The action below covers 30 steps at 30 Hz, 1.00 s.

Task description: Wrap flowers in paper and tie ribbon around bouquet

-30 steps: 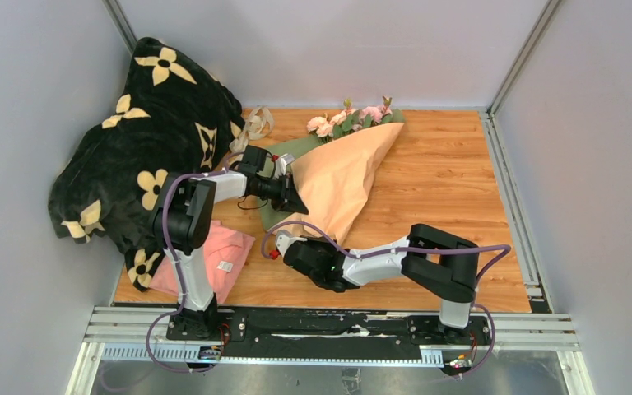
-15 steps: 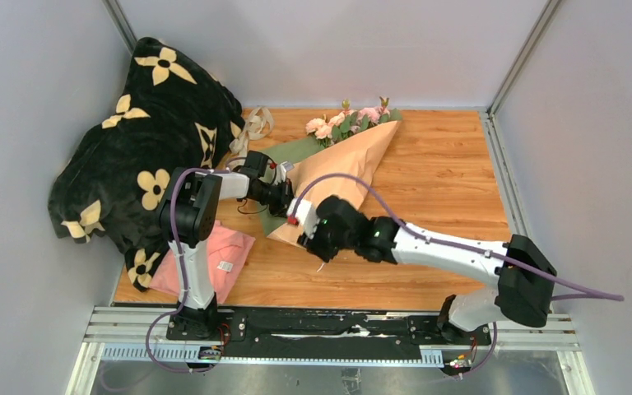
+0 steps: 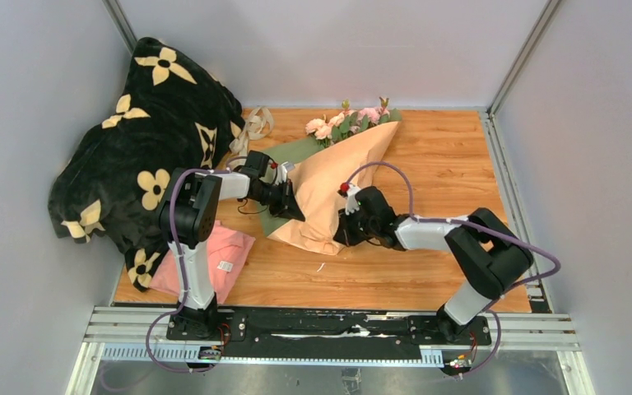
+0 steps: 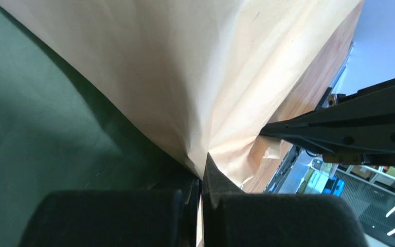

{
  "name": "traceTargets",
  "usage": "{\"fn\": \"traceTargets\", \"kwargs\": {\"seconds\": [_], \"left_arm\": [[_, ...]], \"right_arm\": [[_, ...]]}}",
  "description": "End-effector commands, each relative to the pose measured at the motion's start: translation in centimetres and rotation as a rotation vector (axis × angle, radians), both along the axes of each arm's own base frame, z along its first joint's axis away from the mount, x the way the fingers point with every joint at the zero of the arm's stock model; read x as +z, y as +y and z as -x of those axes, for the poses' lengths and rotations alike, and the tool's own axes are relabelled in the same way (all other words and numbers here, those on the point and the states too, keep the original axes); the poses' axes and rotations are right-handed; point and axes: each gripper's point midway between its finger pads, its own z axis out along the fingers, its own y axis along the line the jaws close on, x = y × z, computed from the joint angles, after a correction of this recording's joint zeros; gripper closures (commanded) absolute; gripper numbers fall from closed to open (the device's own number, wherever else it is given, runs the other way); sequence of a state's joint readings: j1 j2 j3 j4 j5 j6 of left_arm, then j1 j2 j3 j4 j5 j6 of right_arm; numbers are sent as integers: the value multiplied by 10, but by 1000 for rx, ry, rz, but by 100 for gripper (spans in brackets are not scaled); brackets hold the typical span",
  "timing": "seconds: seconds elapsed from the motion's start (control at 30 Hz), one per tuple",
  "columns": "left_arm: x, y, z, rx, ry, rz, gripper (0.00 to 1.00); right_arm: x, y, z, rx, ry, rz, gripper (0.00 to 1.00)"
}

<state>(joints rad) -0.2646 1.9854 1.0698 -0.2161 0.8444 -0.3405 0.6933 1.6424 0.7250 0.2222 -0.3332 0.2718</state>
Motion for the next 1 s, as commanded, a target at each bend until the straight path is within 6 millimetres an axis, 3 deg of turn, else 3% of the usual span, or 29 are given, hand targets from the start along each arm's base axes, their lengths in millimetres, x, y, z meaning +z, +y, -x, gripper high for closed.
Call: {"fn": "traceTargets", "kwargs": {"seconds": [0.0,0.13,0.27,0.4,0.57,0.67,0.73,0.83,0.97], "left_arm": [[-27,21,7,18,18,-143,100],[-27,22,8,17,19,-151,100],[-24,21,10,14,19,-143,100],[-22,21,11,10,9,-141,100],[-24,21,12,9,18,-136,100],[-25,21,12,9,21,-139,100],[-26,22,12,8,21,-142,100],[-26,23,12,8,12,-149,100],[-24,22,9,7,6,-147,100]], "right_arm": [[-52,-65,63,-163,240,109,100],[-43,-90,74,-231,258,134,100],[-2,-96,54,-263,193,82,100],[45,-55,25,-126,127,-46,100],[52,4,21,77,78,-69,100],[51,26,11,103,75,-87,100],[32,22,9,72,87,-51,100],[3,12,19,57,134,-12,100],[-29,7,48,96,210,22,100]]}}
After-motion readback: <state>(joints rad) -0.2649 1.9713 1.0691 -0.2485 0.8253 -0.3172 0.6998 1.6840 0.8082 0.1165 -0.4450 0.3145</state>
